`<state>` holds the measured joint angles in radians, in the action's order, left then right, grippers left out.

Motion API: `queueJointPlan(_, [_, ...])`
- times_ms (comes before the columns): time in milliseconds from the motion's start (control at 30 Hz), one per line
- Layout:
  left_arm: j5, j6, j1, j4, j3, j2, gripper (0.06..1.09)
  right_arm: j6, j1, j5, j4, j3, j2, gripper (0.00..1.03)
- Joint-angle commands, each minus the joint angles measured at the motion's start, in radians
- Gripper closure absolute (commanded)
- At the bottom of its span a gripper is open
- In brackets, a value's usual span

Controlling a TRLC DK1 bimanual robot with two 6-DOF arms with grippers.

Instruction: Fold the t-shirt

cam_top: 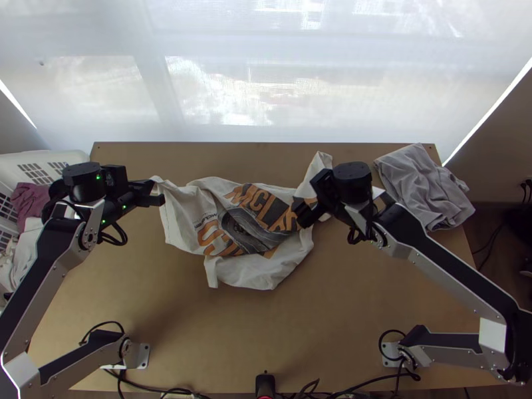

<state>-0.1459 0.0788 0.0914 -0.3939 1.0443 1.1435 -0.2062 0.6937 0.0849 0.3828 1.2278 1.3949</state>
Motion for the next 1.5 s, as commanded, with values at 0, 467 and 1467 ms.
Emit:
queueJointPlan(0, [0.0,-0.001,-0.009,0.0,0.002,0.004,1.05,0.031,0.242,-0.025,0.09,0.006,0.001,0.05])
queueJointPlan(467, [0.0,-0.001,-0.025,-0.014,-0.078,-0.087,1.05,0.001,0.481,-0.063,0.018,0.105,0.279,0.05])
queueJointPlan(1467, [-0.001,0.013,-0.064,0.012,-0.156,-0.119,1.05,0.082,0.541,-0.088,-0.128,0.194,0.616,0.54])
